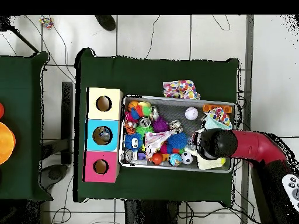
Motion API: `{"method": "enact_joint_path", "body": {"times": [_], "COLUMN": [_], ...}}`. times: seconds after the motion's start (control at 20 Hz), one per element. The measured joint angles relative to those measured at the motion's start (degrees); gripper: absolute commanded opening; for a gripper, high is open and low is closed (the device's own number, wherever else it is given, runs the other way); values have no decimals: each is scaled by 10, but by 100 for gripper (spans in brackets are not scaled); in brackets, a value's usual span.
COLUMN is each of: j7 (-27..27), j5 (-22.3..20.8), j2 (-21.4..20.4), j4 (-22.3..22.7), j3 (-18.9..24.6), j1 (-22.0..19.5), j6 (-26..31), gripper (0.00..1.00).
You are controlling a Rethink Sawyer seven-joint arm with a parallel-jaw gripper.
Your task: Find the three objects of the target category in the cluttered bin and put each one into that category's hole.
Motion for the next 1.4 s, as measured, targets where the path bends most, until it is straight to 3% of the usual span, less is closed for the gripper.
{"method": "enact_joint_path", "body": {"times": [0.4, 0.45, 1.4], "j7": [0, 0, 0], "j5": [0, 0, 0], "j2": [14, 16, 38], "j4": [3, 4, 15], "j3": [-1, -1, -5], "j1": [-1, -2, -10], "j6": [11, 11, 11], "gripper": [0, 100, 100]}}
